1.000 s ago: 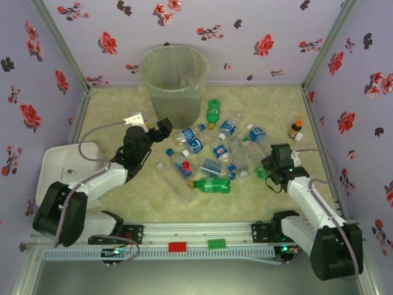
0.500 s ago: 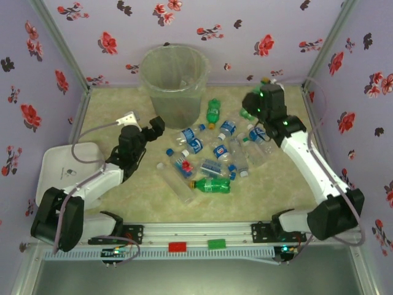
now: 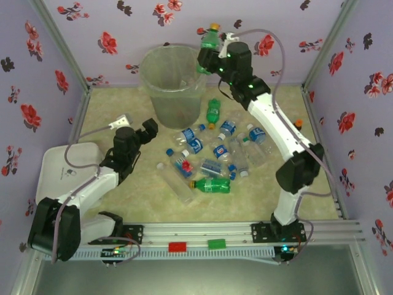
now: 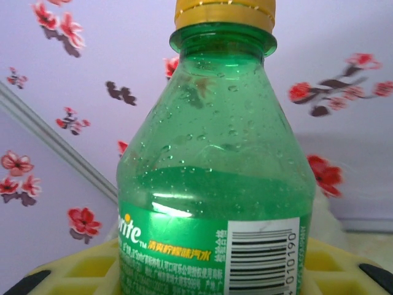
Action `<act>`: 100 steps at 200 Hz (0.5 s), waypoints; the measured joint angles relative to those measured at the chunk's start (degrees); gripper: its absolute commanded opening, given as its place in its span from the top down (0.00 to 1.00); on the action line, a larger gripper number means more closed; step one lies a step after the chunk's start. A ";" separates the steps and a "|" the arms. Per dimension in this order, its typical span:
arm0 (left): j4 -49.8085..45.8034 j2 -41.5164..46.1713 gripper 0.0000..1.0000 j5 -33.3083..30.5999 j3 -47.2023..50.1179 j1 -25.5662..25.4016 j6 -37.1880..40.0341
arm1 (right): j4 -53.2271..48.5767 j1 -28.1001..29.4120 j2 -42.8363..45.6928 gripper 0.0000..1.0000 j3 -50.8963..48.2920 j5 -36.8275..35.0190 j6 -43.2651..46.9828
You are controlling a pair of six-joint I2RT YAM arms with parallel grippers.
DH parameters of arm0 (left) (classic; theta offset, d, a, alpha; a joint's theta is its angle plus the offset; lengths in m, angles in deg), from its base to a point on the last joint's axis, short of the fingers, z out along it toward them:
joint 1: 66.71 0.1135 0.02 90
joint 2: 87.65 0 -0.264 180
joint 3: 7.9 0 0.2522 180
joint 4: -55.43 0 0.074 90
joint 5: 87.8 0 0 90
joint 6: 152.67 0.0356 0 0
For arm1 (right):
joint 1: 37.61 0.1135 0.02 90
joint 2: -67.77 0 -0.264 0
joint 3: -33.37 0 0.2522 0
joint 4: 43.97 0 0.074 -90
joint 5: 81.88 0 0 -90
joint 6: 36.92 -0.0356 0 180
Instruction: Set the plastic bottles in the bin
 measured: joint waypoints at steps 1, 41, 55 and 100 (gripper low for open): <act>-0.07 0.00 0.00 0.02 0.00 0.02 0.02 | 0.00 0.09 -0.52 0.67 0.57 0.22 0.15; -1.36 0.00 0.00 0.48 0.33 0.44 0.33 | -2.69 1.75 -13.86 0.67 17.25 2.60 2.19; -1.60 0.04 0.00 1.05 0.35 0.55 0.70 | -3.85 2.08 -17.38 0.67 20.90 2.89 2.51; -3.74 1.66 0.00 2.21 0.42 0.55 1.77 | -6.49 3.13 -24.68 0.64 25.75 3.08 4.79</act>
